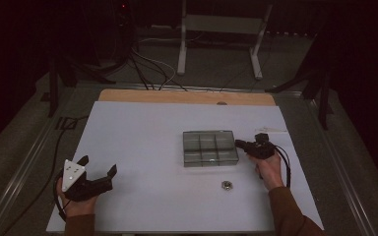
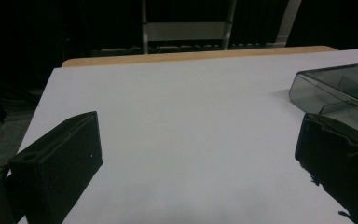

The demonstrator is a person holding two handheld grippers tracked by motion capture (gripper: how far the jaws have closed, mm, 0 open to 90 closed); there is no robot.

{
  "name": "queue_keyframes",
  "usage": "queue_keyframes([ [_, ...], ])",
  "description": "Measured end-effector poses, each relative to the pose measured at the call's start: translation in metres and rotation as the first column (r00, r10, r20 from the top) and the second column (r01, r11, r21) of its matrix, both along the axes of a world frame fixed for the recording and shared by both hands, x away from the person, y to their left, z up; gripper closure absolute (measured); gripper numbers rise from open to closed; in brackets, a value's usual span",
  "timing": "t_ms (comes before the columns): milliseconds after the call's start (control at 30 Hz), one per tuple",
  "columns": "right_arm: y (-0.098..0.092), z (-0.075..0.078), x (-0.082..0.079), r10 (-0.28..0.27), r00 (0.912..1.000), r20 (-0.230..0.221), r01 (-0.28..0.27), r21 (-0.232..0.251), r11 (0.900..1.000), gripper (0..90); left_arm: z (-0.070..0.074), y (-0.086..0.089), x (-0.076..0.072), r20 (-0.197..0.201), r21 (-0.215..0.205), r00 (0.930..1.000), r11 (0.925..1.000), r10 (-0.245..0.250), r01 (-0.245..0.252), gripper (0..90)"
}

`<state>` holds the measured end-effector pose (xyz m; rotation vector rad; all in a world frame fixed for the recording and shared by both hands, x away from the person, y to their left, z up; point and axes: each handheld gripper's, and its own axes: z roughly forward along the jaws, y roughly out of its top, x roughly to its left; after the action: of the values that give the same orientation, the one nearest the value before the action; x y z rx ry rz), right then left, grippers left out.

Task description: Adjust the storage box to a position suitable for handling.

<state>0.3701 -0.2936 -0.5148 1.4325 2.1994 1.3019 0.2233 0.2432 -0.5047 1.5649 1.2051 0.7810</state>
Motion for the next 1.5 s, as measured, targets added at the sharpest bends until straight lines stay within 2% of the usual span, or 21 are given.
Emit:
queue_keyframes([
  [367,0.026,0.000,-0.009,0.088,0.9961,0.001,-0.088,0.027,0.996,89.8,0.000,0.000,0.000,0.000,0.001,1.0000,1.0000,-0.001,0.001,2.2],
  [667,0.055,0.000,-0.016,0.159,0.9872,0.013,-0.159,0.012,0.987,89.8,0.000,0.000,-0.001,0.002,0.001,1.0000,1.0000,-0.001,0.001,2.2],
  [833,0.067,0.001,-0.016,0.158,0.9871,0.027,-0.157,-0.018,0.987,89.8,0.000,0.001,-0.001,0.002,0.000,1.0000,1.0000,-0.001,0.001,2.2],
  [1133,0.074,0.001,-0.013,0.133,0.9905,0.033,-0.132,-0.035,0.991,89.4,0.000,-0.002,-0.001,0.000,0.004,1.0000,1.0000,-0.008,0.008,2.2],
  [1300,0.074,0.007,-0.016,0.115,0.9914,0.062,-0.113,-0.043,0.993,75.1,0.000,-0.001,-0.001,0.002,0.001,1.0000,1.0000,-0.006,0.006,2.2],
  [1333,0.073,0.011,-0.018,0.107,0.9912,0.077,-0.103,-0.057,0.993,60.8,0.000,-0.001,-0.002,0.003,-0.001,1.0000,1.0000,-0.002,0.002,2.2],
  [1433,0.072,0.015,-0.019,0.088,0.9924,0.086,-0.085,-0.044,0.995,40.9,0.001,-0.001,-0.003,0.003,0.000,1.0000,1.0000,-0.001,0.001,2.2],
  [1500,0.071,0.018,-0.020,0.068,0.9937,0.090,-0.064,-0.043,0.997,31.2,0.001,-0.001,-0.003,0.002,0.003,1.0000,1.0000,-0.002,0.002,2.2],
])
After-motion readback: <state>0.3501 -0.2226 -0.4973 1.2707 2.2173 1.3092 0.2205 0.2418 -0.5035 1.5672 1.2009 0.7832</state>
